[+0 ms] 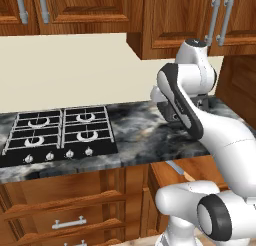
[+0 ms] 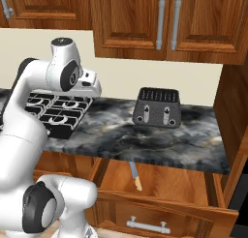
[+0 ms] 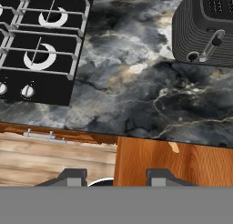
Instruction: Pick up the knife from the drawer and place it on the cutting board. Then place the meat from the plate to the cutting board.
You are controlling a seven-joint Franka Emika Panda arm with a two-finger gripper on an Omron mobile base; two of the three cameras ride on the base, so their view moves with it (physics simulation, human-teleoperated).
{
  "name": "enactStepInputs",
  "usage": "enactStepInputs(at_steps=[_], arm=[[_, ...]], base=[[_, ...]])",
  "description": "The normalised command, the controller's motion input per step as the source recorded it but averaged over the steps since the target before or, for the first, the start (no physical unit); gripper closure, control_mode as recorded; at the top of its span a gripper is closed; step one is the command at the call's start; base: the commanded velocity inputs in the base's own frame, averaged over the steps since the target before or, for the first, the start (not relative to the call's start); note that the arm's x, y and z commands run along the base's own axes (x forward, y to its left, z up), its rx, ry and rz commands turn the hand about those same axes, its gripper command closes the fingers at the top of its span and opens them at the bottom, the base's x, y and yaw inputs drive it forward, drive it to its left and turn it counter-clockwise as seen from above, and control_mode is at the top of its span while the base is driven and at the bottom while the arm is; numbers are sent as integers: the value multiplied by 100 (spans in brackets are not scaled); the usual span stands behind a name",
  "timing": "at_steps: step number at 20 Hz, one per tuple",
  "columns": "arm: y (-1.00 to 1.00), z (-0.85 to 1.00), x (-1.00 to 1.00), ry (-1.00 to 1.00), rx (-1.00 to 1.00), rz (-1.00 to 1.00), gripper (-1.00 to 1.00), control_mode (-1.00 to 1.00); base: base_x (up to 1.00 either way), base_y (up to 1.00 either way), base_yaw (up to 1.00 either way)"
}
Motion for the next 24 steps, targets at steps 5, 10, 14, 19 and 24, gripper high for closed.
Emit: enactStepInputs(at_steps=[5, 10, 14, 19, 24], arm=[[0, -8, -8, 1, 0, 0, -100, -100], [-18, -63, -39, 11, 13, -8, -100, -100], [-69, -60, -86, 3, 19, -11, -100, -100], [-70, -47, -64, 1, 16, -3, -100, -100], [-30, -21, -4, 13, 0, 0, -100, -100]], base=[[0, 0, 0], [0, 0, 0], [0, 0, 0], [0, 0, 0], [0, 0, 0]])
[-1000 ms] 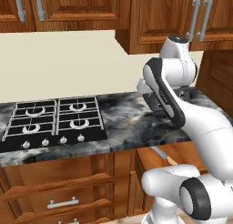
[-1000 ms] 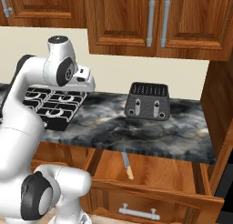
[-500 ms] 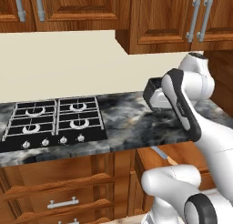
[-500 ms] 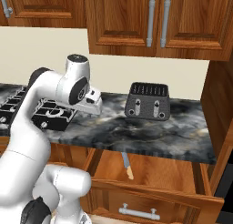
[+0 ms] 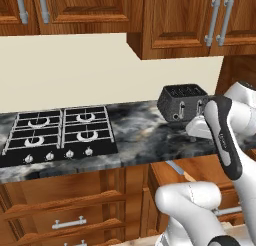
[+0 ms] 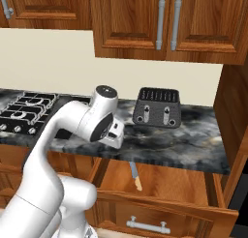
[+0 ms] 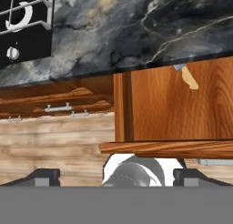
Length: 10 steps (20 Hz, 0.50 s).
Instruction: Pick up the knife from the drawer and place it on the cutting board. Then place the meat from the plate to the cutting board.
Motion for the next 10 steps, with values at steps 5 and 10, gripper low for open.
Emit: enactStepInputs(at_steps=[5, 10], arm=[[-18, -28, 4, 31, 0, 0, -100, -100], [-24, -22, 2, 31, 0, 0, -100, -100]], base=[[0, 0, 0], [0, 0, 0]])
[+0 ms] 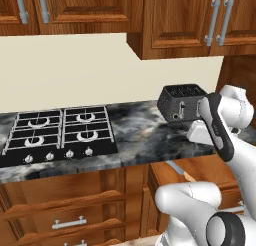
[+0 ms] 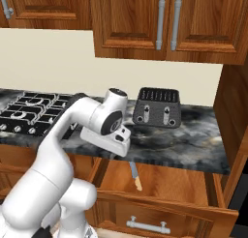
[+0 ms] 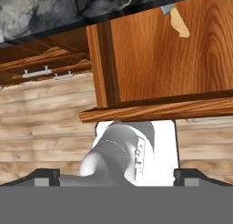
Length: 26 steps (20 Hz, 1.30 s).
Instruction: Pick up the knife from the drawer and place it on the cutting board. Then place the meat from the plate to the cutting board.
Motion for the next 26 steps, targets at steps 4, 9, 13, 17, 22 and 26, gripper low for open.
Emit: enactStepInputs(at_steps=[4, 9, 13, 17, 22, 26], arm=[[-17, -5, -3, 8, 0, 0, -100, -100], [0, -5, 0, 2, 0, 0, -100, -100], [0, -4, -7, 0, 0, 0, -100, -100], [-3, -9, -21, 0, 0, 0, -100, 100], [0, 0, 0, 0, 0, 0, -100, 100], [0, 0, 0, 0, 0, 0, -100, 100]], base=[[0, 0, 0], [0, 0, 0], [0, 0, 0], [-37, -12, 0], [-76, -30, 0], [-25, -9, 0]])
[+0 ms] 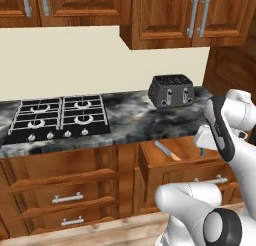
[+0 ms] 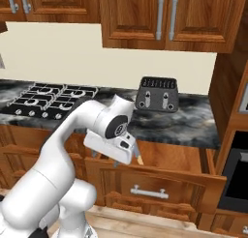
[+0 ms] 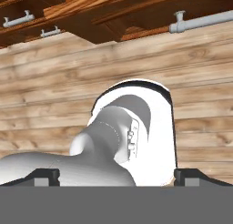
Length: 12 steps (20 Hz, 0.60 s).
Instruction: Pick up the knife from the drawer and place it on the cutting board. Then place the meat from the plate to the cutting board.
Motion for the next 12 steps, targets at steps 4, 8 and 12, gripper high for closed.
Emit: enactStepInputs(at_steps=[4, 8, 12], arm=[[0, 0, 0, 0, 0, 0, -100, 100], [0, 0, 0, 0, 0, 0, -100, 100], [-6, 0, 1, 0, 0, 6, -100, -100]], base=[[29, 0, 8], [7, -4, 11], [1, -4, 6]])
